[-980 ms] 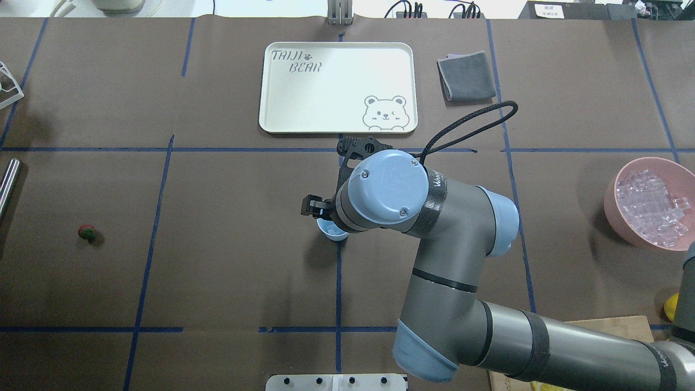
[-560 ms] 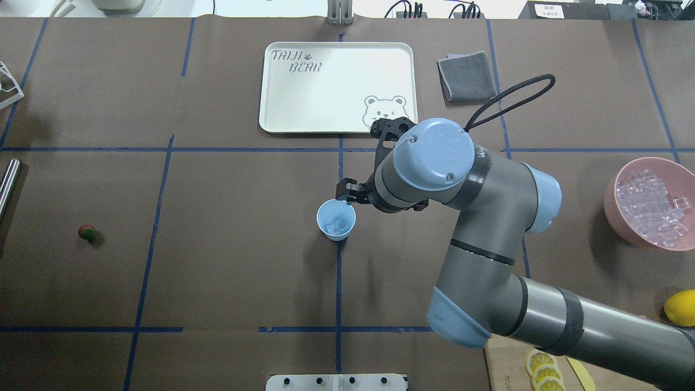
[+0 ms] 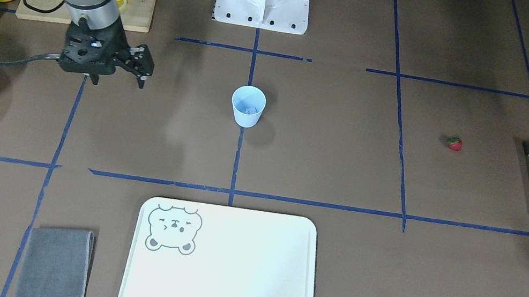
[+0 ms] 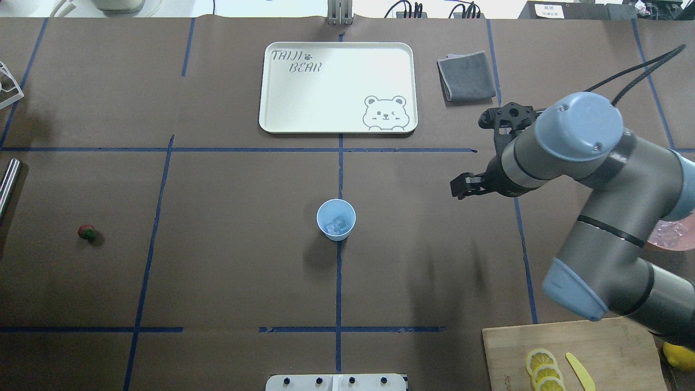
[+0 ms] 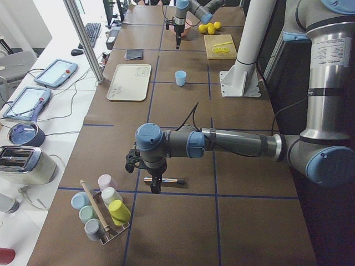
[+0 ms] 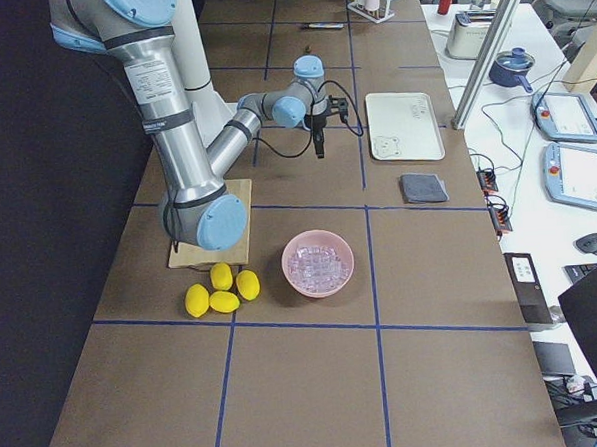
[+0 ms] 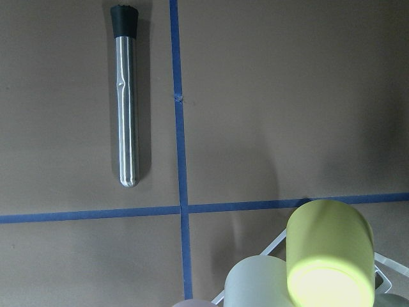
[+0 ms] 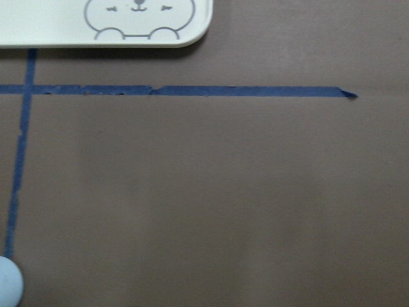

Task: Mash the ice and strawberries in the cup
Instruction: 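Return the right gripper to the pink bowl and grasp a third ice cube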

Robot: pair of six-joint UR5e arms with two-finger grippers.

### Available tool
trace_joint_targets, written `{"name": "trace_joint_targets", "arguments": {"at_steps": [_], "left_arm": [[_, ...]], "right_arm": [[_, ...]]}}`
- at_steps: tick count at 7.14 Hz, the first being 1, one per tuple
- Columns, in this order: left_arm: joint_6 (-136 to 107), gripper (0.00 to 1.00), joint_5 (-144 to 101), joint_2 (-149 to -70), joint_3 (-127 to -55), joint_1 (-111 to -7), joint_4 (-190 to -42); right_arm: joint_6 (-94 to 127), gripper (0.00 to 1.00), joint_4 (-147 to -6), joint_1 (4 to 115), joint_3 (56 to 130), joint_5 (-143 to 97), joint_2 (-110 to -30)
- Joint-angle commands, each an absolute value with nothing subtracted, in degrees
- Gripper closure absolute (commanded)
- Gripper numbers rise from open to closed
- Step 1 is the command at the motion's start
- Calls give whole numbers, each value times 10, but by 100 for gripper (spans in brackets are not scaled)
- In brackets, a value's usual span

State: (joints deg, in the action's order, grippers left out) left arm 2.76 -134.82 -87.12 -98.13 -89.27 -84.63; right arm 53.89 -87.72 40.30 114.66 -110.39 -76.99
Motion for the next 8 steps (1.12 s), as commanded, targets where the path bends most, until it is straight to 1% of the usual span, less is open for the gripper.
{"name": "trace_joint_targets", "arguments": {"at_steps": [1, 3, 4, 5, 8], "left_arm": [[28, 0, -1348, -870, -982, -893, -846], [28, 0, -1348, -869, -983, -893, -846], [28, 0, -1348, -868, -983, -893, -846], [28, 0, -1348, -868, -983, -893, -846], [28, 0, -1348, -867, -983, -892, -846]], "right_arm": [[383, 1, -871, 480, 1187, -1130, -895], [290, 1, -781, 553, 1174, -1188, -987], [269, 1, -740, 568, 1162, -1197, -1019], [238, 1, -709, 585, 1143, -1202, -1039], [107, 1, -701, 626, 1087, -1209, -1038]]}}
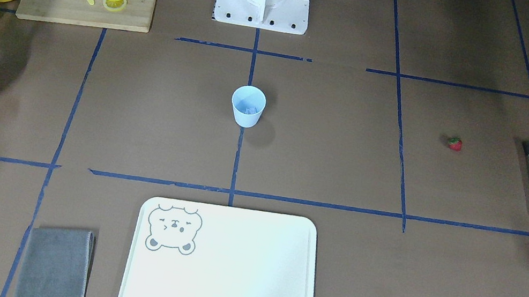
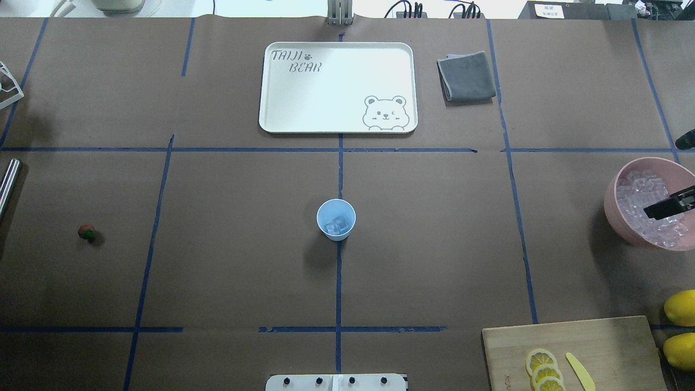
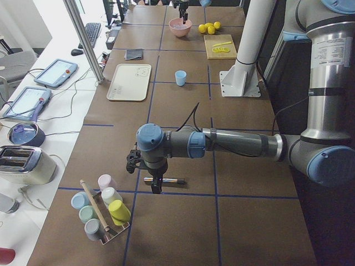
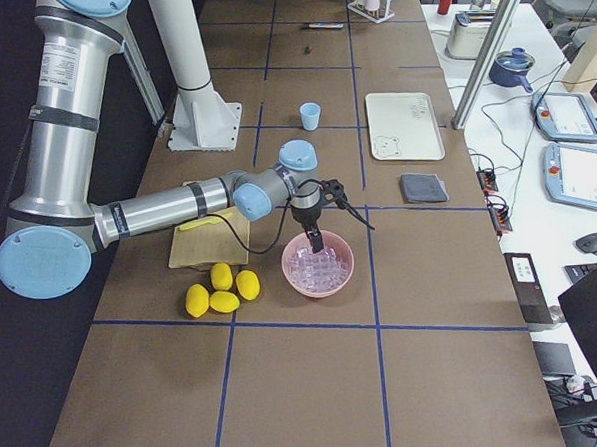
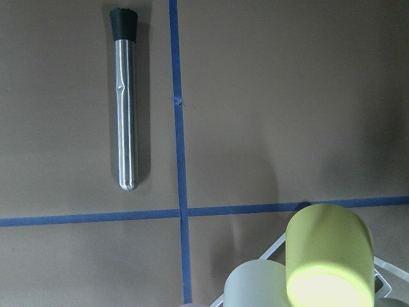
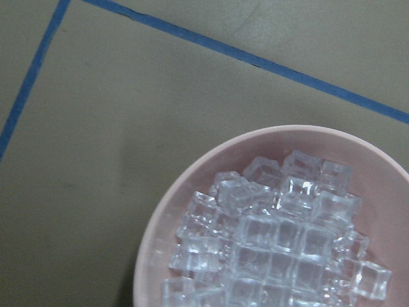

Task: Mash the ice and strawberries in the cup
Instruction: 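Return the right gripper to the pink bowl and grasp a third ice cube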

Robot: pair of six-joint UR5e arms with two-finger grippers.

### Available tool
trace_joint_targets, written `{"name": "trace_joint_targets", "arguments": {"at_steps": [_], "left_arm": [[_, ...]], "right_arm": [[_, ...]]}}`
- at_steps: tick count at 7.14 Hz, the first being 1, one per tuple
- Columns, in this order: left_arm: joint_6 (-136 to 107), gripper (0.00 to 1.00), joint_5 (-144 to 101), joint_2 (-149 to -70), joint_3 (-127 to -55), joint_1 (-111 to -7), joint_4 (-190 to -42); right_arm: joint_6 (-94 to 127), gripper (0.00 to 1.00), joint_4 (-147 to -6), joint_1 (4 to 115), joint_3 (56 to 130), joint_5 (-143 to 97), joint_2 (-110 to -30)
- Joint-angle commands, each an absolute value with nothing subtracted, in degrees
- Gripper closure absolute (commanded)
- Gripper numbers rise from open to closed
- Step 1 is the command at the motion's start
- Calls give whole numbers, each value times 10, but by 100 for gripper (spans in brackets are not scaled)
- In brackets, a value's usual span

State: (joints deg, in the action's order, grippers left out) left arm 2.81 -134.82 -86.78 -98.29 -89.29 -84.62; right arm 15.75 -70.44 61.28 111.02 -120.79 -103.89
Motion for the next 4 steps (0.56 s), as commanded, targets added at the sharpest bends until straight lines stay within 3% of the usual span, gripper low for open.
{"name": "trace_joint_targets", "arguments": {"at_steps": [1, 4], "left_arm": [[28, 0, -1348, -867, -983, -893, -846], [28, 0, -1348, -867, -983, -892, -846]], "right_arm": [[96, 1, -701, 625, 1074, -1208, -1034], [98, 7, -701, 625, 1054, -1210, -1028]]}}
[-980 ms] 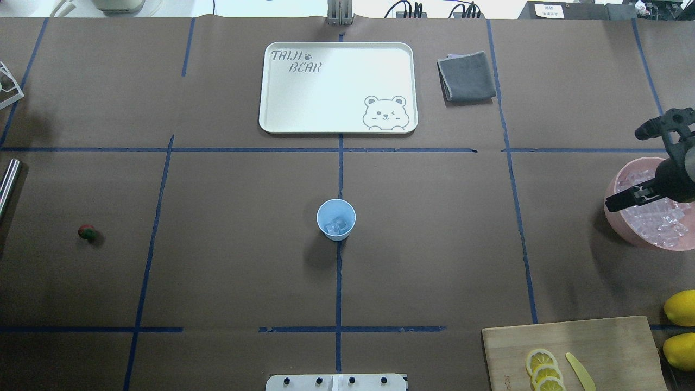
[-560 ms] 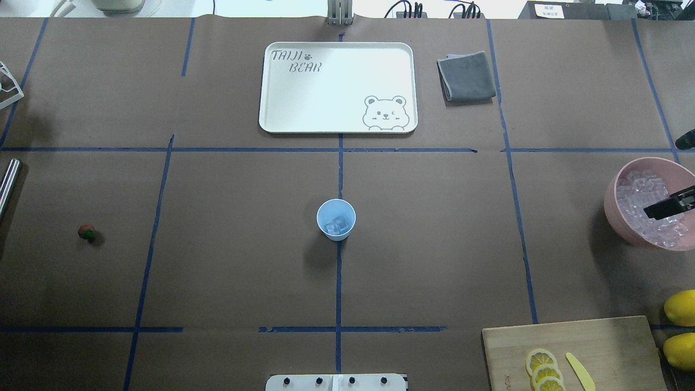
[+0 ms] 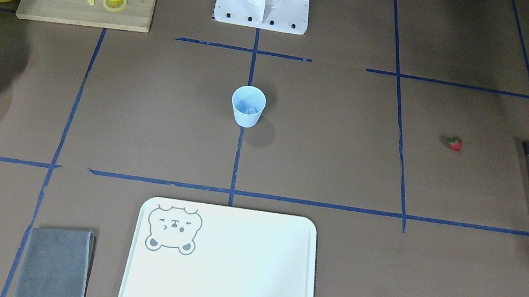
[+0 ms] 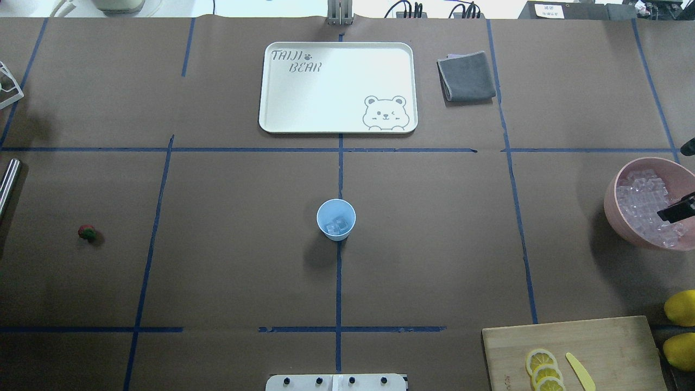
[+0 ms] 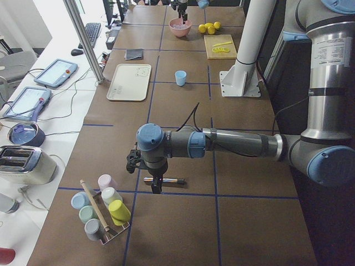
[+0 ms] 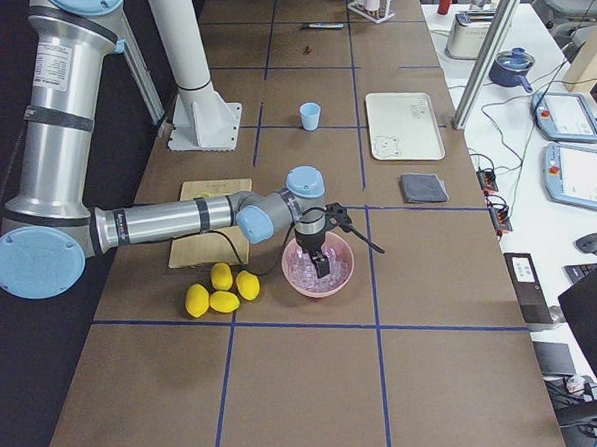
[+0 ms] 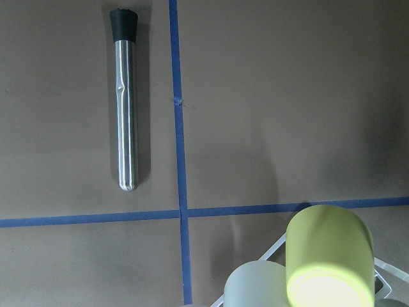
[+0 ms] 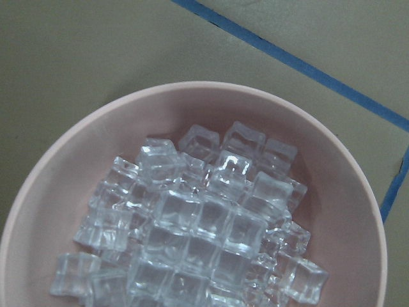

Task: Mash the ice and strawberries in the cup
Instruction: 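Return the right gripper to the pink bowl and grasp a third ice cube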

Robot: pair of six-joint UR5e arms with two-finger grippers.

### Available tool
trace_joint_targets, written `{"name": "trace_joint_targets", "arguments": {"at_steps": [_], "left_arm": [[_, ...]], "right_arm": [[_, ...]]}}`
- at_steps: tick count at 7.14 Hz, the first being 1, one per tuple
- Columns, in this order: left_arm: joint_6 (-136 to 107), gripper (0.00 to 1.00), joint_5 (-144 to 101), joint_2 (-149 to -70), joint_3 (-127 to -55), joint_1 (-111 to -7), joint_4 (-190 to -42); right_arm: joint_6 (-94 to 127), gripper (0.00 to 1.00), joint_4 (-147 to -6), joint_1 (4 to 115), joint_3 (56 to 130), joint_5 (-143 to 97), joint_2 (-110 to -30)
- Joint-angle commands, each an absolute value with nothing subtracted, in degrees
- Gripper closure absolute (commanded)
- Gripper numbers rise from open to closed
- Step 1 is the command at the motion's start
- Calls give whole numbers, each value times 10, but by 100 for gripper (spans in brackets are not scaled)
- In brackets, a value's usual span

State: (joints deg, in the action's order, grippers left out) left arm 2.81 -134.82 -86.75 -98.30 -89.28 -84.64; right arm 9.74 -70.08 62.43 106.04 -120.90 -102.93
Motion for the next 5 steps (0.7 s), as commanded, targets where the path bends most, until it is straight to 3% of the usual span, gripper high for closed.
{"name": "trace_joint_targets", "arguments": {"at_steps": [1, 2, 5], "left_arm": [[28, 0, -1348, -867, -983, -892, -846], [28, 0, -1348, -867, -983, -892, -846], [28, 0, -1348, -867, -983, -892, -847]], "right_arm": [[98, 11, -701, 624, 1050, -1213, -1028], [103, 18, -702, 624, 1050, -1213, -1029], [104, 20, -701, 623, 1034, -1237, -1028]]}}
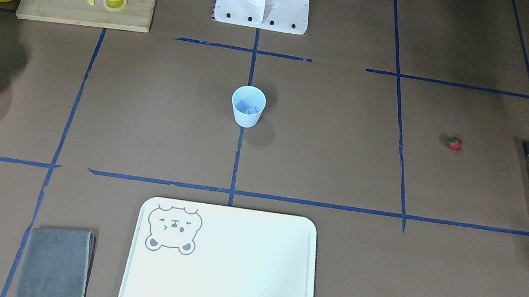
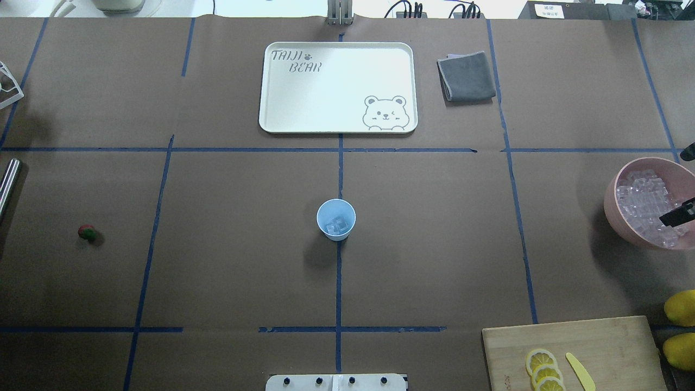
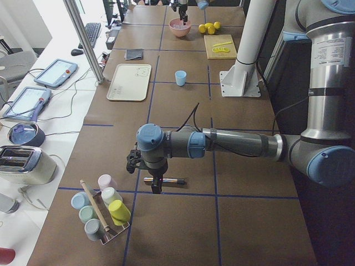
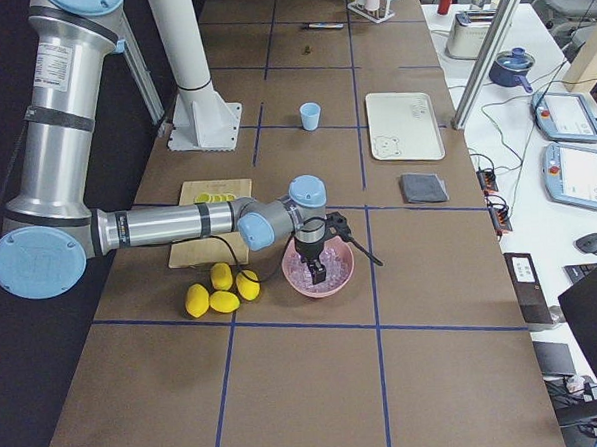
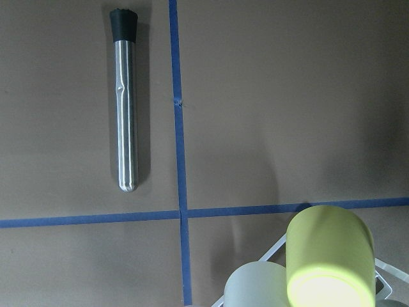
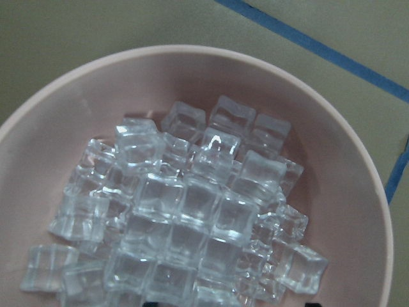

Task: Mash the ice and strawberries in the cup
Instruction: 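Return the right gripper to the pink bowl and grasp a third ice cube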

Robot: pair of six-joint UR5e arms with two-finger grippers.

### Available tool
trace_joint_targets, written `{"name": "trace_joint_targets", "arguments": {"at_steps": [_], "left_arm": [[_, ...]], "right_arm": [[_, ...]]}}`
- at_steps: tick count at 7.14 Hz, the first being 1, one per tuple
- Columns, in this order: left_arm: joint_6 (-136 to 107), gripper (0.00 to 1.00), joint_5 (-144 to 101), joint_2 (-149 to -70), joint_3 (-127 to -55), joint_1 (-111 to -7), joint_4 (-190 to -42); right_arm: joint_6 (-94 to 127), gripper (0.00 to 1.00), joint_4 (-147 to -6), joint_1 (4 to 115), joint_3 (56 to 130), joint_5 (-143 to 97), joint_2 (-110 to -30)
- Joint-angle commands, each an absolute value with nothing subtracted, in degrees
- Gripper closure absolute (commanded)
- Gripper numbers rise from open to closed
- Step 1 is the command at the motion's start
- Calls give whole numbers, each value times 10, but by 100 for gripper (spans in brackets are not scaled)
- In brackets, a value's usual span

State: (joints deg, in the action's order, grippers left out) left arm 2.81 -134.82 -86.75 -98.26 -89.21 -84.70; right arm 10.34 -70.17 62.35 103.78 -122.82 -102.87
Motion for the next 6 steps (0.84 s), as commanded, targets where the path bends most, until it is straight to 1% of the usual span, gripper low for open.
{"name": "trace_joint_targets", "arguments": {"at_steps": [1, 3, 4, 5, 6], "left_arm": [[28, 0, -1348, -868, -983, -892, -847], [28, 0, -1348, -868, -983, -892, -847], [28, 0, -1348, -868, -983, -892, -847], [28, 0, -1348, -868, -983, -892, -847], [28, 0, -1348, -868, -983, -892, -847]], "right_arm": [[104, 29, -701, 623, 1034, -1243, -1028], [101, 76, -700, 623, 1035, -1266, -1028], [97, 90, -700, 623, 1034, -1267, -1028], [94, 95, -700, 624, 1034, -1267, -1028], [94, 95, -700, 625, 1039, -1267, -1027]]}}
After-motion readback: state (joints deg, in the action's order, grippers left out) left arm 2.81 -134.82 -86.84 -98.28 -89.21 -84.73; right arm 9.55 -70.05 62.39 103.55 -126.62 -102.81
